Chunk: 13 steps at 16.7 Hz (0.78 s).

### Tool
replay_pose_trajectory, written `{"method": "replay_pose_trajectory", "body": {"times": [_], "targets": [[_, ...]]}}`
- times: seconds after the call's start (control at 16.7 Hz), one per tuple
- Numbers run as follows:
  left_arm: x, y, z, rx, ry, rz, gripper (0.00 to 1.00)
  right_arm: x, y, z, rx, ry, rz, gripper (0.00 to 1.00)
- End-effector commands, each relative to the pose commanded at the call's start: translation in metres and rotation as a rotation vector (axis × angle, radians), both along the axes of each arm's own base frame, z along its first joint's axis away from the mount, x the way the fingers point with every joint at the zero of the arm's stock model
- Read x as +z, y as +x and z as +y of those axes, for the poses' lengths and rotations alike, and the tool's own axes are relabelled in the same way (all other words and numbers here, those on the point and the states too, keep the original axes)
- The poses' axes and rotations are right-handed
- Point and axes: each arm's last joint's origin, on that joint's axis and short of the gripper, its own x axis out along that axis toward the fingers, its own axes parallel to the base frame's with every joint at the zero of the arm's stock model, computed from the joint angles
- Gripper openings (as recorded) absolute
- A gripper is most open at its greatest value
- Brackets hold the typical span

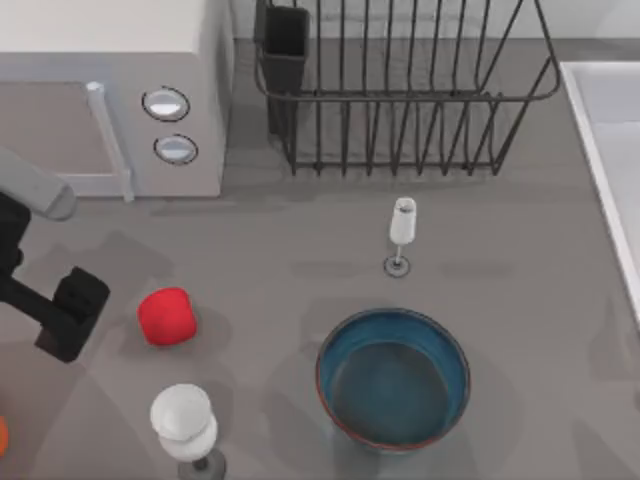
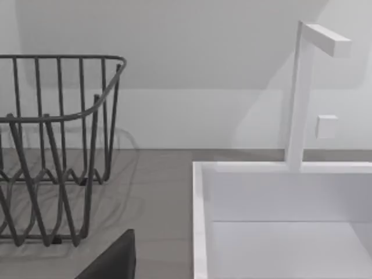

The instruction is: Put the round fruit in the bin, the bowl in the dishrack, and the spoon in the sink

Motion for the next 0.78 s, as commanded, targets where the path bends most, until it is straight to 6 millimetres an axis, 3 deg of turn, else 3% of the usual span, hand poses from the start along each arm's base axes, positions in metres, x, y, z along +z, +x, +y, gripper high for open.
{"method": "replay_pose_trajectory", "body": {"times": [0.3,0.78], "targets": [[-0.003,0.052,-0.028,-0.200,0.153,0.274,1.00,0.000,0.000,0.000,0.000,0.000,0.000,1.00],[-0.040,0.111,-0.074,-0.466,0.314,0.612,1.00,0.000,0.000,0.000,0.000,0.000,0.000,1.00]]}}
